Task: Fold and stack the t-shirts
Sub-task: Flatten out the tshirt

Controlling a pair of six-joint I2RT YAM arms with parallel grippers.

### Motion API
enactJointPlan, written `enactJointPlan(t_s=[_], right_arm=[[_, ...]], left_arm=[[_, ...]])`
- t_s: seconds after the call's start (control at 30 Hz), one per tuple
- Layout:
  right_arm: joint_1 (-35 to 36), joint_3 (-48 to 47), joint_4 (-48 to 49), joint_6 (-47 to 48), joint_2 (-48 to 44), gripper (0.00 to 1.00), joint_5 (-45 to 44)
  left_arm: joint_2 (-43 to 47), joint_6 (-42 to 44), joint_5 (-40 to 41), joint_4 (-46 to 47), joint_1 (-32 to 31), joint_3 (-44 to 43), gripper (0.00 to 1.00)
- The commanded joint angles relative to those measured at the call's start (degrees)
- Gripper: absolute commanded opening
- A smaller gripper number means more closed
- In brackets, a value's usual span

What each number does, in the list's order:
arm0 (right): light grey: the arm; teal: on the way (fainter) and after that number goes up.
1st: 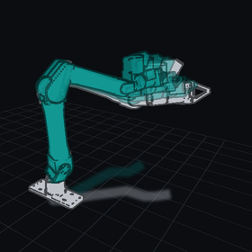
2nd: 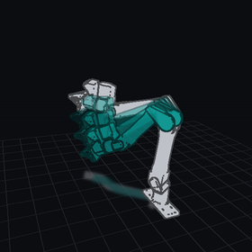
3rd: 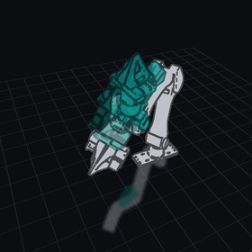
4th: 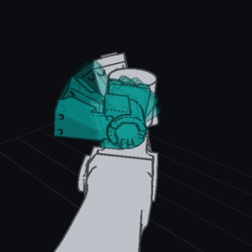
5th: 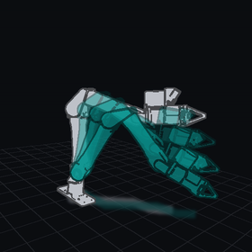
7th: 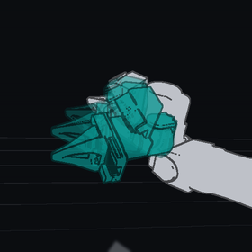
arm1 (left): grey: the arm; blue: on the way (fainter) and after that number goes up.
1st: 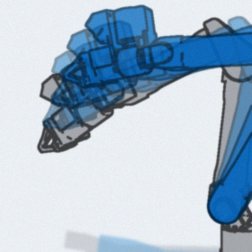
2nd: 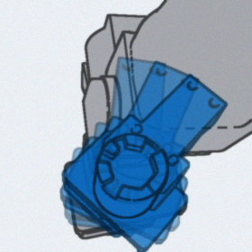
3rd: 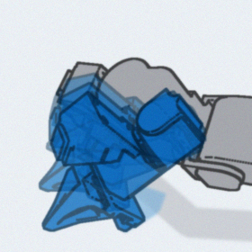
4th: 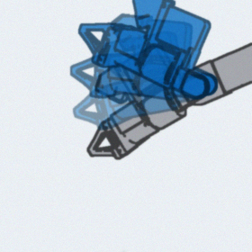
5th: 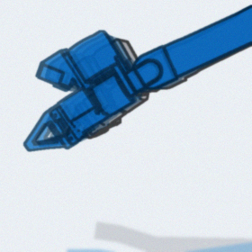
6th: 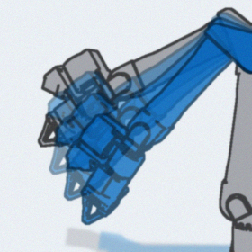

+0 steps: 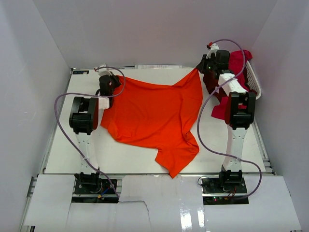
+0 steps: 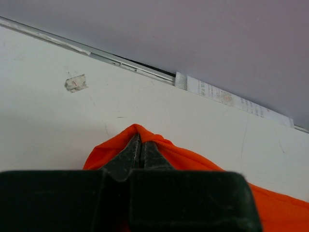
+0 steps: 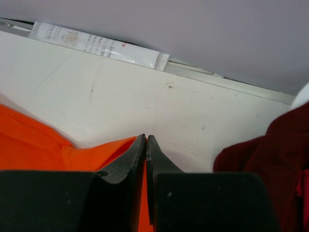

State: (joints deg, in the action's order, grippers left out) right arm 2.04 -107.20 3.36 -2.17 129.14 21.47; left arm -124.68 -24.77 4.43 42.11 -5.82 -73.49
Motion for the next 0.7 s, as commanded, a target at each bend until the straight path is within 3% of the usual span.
enactJointPlan(t_s=[0.0,0.1,0.4,0.67], right_arm=[[0.9,-7.9,-1.9,1.5,4.2,0.08,-1.1],[1.1,-12.9,-5.7,1.9,7.2,0.08,-1.5],[1.9,-12.2,-5.5,3.7,6.6,0.08,-4.0],[1.9,-21.2,-8.6,4.3,13.4,0.08,-3.4]], left_arm=[[-2.3,1.5,-2.8,0.2,-0.7,-4.5,0.0],[-4.2,1.2,-3.6,-0.7,-0.8,-6.6,0.0],[-6.3,3.8,-4.3,-2.9,-0.8,-11.0,0.0],[-12.2,3.5,-7.1,-5.9,-0.8,-19.6,0.0]])
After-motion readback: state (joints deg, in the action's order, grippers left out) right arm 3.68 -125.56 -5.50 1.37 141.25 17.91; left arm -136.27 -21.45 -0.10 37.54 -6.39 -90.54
